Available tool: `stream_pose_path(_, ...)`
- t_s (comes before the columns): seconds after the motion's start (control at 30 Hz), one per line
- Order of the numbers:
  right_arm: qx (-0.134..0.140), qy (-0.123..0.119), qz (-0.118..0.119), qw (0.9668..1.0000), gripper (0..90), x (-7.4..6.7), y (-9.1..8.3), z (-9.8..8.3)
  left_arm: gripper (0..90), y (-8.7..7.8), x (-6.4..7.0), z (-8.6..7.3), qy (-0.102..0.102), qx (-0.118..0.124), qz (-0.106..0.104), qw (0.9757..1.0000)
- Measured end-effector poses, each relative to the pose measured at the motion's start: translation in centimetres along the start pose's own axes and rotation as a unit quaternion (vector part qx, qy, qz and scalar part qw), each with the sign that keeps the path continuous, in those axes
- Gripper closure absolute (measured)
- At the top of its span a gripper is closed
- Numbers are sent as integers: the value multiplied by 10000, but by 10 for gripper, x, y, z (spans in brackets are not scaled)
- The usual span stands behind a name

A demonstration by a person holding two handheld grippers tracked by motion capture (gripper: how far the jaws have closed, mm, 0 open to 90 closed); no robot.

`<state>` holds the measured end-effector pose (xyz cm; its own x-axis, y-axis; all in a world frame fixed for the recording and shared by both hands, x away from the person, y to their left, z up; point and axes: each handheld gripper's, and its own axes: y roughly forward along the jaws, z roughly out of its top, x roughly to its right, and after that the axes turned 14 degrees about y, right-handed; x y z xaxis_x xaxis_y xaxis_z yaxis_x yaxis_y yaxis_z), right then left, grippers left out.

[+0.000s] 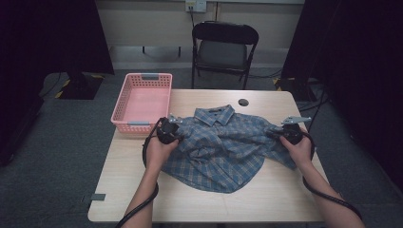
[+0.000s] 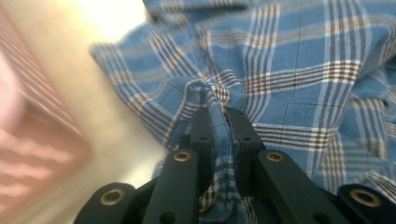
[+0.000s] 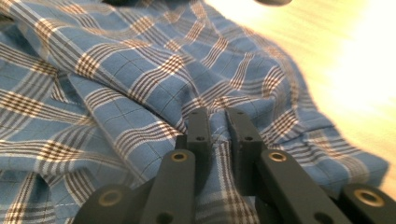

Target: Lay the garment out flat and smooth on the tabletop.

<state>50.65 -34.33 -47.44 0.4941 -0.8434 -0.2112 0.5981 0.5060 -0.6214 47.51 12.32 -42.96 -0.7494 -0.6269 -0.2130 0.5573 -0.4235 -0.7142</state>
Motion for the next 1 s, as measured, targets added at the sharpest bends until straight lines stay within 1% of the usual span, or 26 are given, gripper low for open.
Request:
stream_pose_path(0.1, 78, 14, -15, 10000, 825, 1, -4, 2, 834, -5, -6, 10, 51, 209, 232, 9995)
stream_pose_path(0.13, 92, 28, -12, 10000, 827, 1, -5, 3, 834, -6, -8, 15, 67, 253, 332, 9991)
stream_pose_path(0.2, 113, 11, -27, 9999, 831, 2, -5, 5, 835, -5, -10, 21, 149, 280, 445, 9985)
stream_pose_path(0.3, 140, -29, -109, 9998, 835, 2, -5, 9, 835, -2, -18, 34, 285, 347, 699, 9965)
stream_pose_path(0.37, 238, -28, -233, 9994, 839, 4, -4, 14, 836, 4, -24, 45, 304, 389, 853, 9951)
stream_pose_path(0.4, 311, -41, -322, 9990, 839, 6, -3, 18, 836, 8, -28, 49, 272, 400, 953, 9943)
stream_pose_path(0.47, 510, 23, -503, 9974, 838, 10, 0, 25, 835, 18, -32, 56, 218, 408, 1231, 9913)
stream_pose_path(0.5, 560, 83, -559, 9968, 821, 11, 3, 28, 820, 25, -33, 57, 148, 409, 1298, 9906)
stream_pose_path(0.53, 509, 190, -573, 9969, 757, 12, 7, 30, 763, 31, -34, 58, 34, 407, 1251, 9913)
stream_pose_path(0.57, 481, 290, -560, 9968, 679, 12, 9, 30, 650, 35, -32, 57, -144, 447, 1166, 9921)
stream_pose_path(0.6, 520, 298, -477, 9971, 584, 9, 10, 29, 525, 36, -27, 56, -269, 542, 1091, 9922)
stream_pose_path(0.63, 540, 310, -343, 9975, 492, 6, 8, 27, 420, 34, -22, 53, -234, 548, 1053, 9927)
stream_pose_path(0.67, 559, 319, -197, 9977, 455, 2, 4, 23, 359, 30, -15, 49, -95, 547, 1058, 9928)
stream_pose_path(0.7, 554, 217, -63, 9982, 444, -4, -1, 17, 338, 25, -8, 44, 26, 547, 1059, 9929)
stream_pose_path(0.73, 520, 88, 41, 9986, 416, -10, -7, 11, 329, 19, 0, 38, 68, 549, 1008, 9934)
stream_pose_path(0.77, 496, -20, 123, 9987, 395, -16, -12, 4, 313, 13, 8, 31, 89, 574, 893, 9943)
stream_pose_path(0.8, 459, -120, 209, 9987, 380, -22, -18, -3, 308, 6, 17, 23, 131, 624, 841, 9944)
stream_pose_path(0.83, 405, -176, 345, 9984, 360, -28, -23, -10, 307, 1, 25, 16, 125, 700, 856, 9938)
stream_pose_path(0.87, 372, -220, 471, 9980, 347, -34, -27, -17, 303, -3, 33, 8, 110, 727, 791, 9942)
stream_pose_path(0.9, 297, -310, 559, 9975, 334, -41, -29, -24, 300, -5, 40, 2, 90, 769, 756, 9941)
stream_pose_path(0.93, 176, -411, 600, 9972, 310, -47, -29, -29, 300, -7, 47, -3, 113, 804, 798, 9935)
stream_pose_path(0.97, 40, -492, 625, 9968, 290, -53, -28, -34, 300, -8, 53, -5, 154, 801, 774, 9937)
stream_pose_path(1.0, -71, -545, 687, 9961, 289, -58, -26, -39, 300, -8, 59, -5, 178, 851, 740, 9935)
